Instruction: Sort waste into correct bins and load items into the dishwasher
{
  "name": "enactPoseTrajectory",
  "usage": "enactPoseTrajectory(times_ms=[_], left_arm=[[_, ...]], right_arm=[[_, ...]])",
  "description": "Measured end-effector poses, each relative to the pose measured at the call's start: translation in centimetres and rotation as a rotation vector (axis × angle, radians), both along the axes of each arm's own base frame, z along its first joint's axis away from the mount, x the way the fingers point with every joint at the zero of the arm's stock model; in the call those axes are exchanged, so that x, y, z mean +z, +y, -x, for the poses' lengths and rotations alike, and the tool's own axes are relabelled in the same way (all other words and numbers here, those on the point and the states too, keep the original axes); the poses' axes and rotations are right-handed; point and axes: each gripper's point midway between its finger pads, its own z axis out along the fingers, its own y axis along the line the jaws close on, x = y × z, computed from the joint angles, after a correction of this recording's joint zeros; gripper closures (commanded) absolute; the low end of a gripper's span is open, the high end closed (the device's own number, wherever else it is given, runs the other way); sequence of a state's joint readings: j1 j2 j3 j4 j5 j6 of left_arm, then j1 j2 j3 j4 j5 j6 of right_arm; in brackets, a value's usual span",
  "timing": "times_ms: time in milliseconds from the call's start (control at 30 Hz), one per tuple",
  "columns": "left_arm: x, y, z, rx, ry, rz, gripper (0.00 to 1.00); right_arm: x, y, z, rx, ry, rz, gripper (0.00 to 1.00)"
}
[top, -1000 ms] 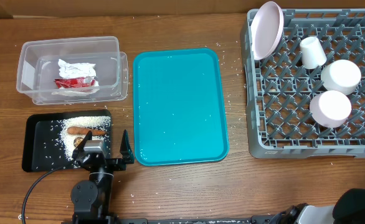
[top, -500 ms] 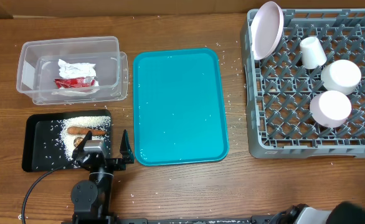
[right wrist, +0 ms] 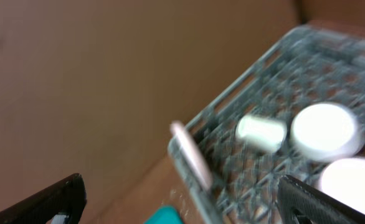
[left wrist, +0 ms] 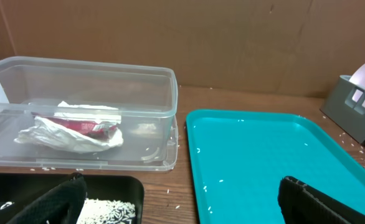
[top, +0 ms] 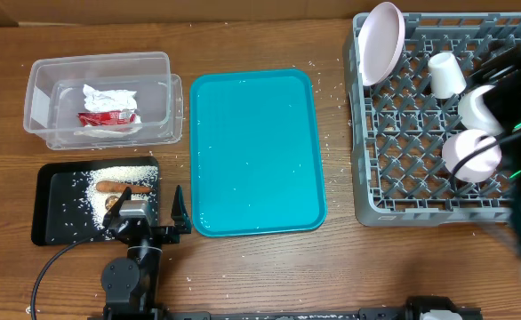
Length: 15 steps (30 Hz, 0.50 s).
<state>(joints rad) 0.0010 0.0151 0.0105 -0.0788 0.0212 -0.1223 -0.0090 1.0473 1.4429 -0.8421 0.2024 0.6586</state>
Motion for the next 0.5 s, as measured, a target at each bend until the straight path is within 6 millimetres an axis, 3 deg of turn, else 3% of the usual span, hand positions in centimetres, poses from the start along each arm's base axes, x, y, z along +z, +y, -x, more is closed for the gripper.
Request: enactPoseTrajectory(times_ms=[67,333,500], left_arm=[[0.0,0.0,0.0,0.0,-0.001,0.0,0.0],[0.0,0.0,0.0,0.0,0.0,-0.002,0.0],[0.0,0.0,0.0,0.0,-0.001,-0.003,0.0]], right_arm=[[-2.5,0.8,0.5,0.021,0.001,0.004,0.0],[-14.8,0.7,2.7,0.019,-0.035,0.004,0.0],[-19.2,1.2,4.0,0.04,-0.128,-0.001,0.0]])
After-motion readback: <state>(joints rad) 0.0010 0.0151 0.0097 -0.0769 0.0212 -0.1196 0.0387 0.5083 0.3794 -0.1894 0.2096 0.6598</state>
